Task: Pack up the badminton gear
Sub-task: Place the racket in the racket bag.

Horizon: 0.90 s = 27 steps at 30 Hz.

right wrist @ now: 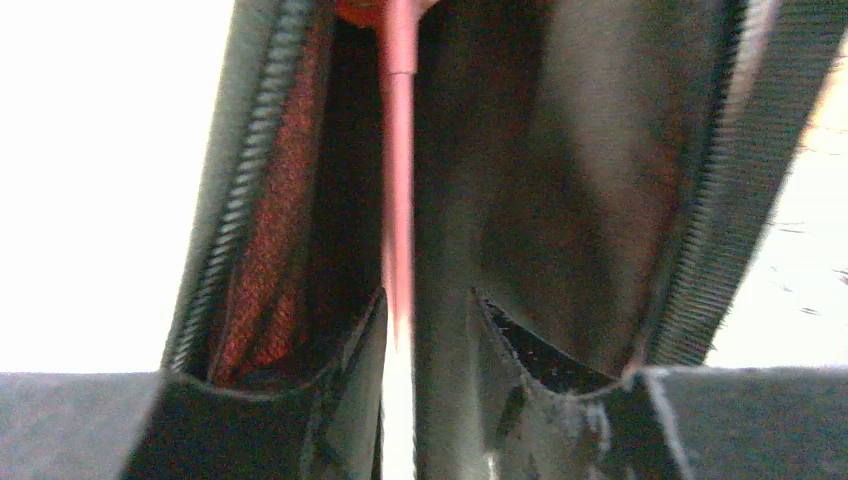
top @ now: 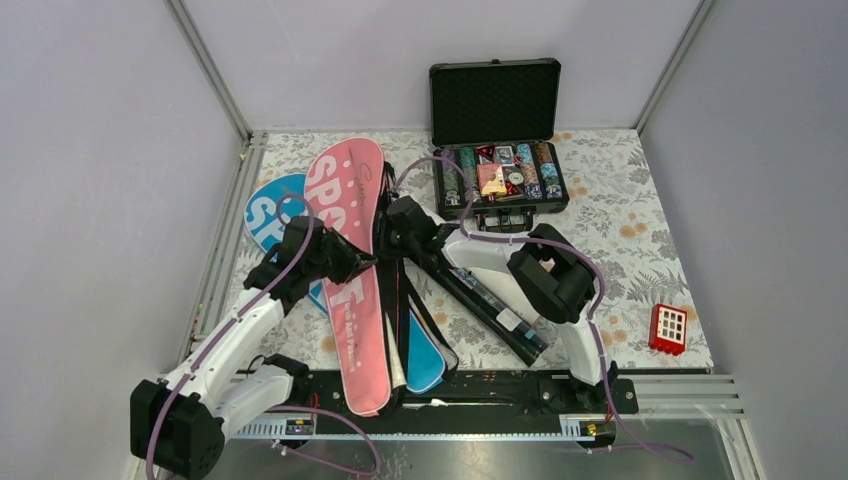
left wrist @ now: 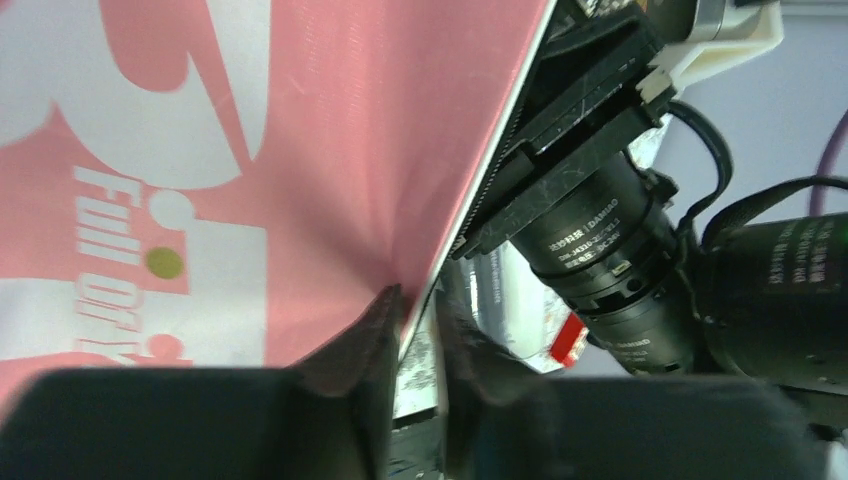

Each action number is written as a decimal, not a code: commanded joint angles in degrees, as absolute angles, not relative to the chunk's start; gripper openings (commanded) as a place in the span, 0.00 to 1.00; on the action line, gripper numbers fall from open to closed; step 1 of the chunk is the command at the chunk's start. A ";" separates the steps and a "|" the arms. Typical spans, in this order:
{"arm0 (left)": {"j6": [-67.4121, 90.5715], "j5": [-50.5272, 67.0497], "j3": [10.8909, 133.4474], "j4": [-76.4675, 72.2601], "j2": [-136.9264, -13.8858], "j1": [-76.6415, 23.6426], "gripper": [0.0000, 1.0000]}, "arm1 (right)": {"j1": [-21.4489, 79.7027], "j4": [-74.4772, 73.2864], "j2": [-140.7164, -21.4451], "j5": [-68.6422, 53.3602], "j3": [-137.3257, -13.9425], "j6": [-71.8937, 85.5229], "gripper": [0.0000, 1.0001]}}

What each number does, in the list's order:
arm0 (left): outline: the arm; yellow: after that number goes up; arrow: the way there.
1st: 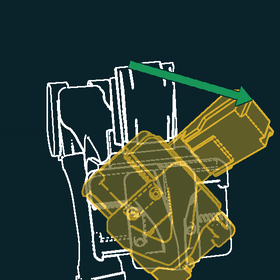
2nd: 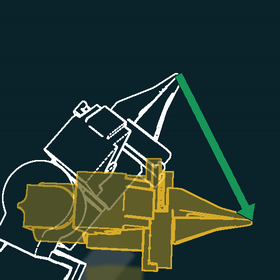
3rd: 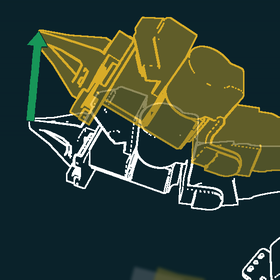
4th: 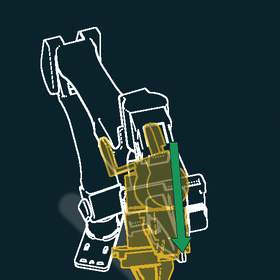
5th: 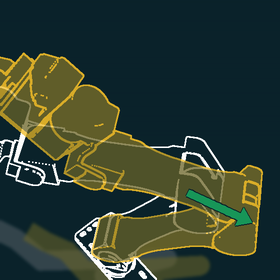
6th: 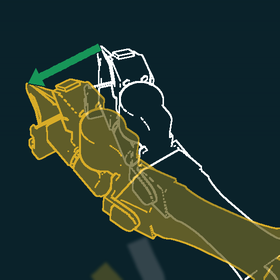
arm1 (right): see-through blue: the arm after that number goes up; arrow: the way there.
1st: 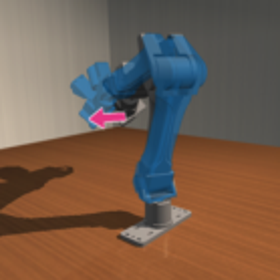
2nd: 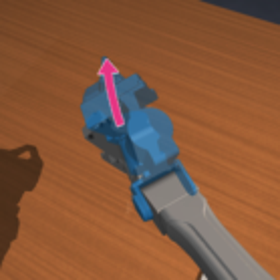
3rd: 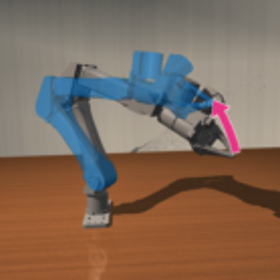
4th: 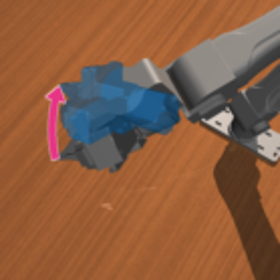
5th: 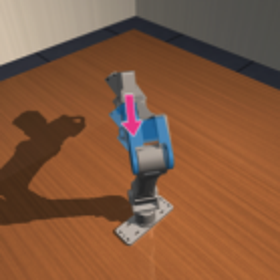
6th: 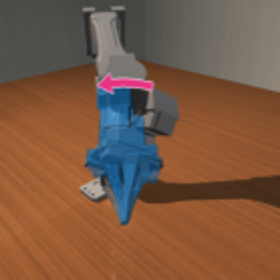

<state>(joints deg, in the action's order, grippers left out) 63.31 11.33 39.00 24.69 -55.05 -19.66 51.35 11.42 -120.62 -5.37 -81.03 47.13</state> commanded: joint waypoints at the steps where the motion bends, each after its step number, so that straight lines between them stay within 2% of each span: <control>1: 66.27 12.95 39.93 23.78 -54.15 -18.98 0.34 | 50.89 9.03 -112.75 0.18 -79.09 46.21 0.48; 4: 61.32 11.26 44.58 29.11 -57.00 -18.59 0.51 | 50.82 5.83 -107.91 -3.35 -76.05 44.59 0.59; 7: 56.13 7.66 49.42 35.89 -59.60 -18.18 0.60 | 50.80 0.63 -102.72 -5.87 -73.71 42.34 0.60; 11: 50.62 3.20 52.33 41.42 -61.16 -16.62 0.67 | 50.94 -1.53 -96.61 -11.53 -69.23 41.28 0.61; 15: 45.36 -2.28 51.90 46.02 -61.63 -13.49 0.69 | 52.78 -2.54 -92.36 -12.82 -65.32 43.45 0.68; 18: 42.86 -4.39 48.94 47.58 -61.60 -9.72 0.70 | 55.15 -0.98 -90.60 -12.19 -61.64 47.98 0.70; 27: 43.03 8.08 35.51 42.83 -57.95 -4.07 0.72 | 65.41 8.96 -90.67 -14.02 -53.86 57.51 0.65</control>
<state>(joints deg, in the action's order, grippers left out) 43.44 1.85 39.16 45.04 -60.73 -4.38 61.78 2.33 -91.33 -11.16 -55.02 52.90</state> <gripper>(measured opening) 0.717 0.655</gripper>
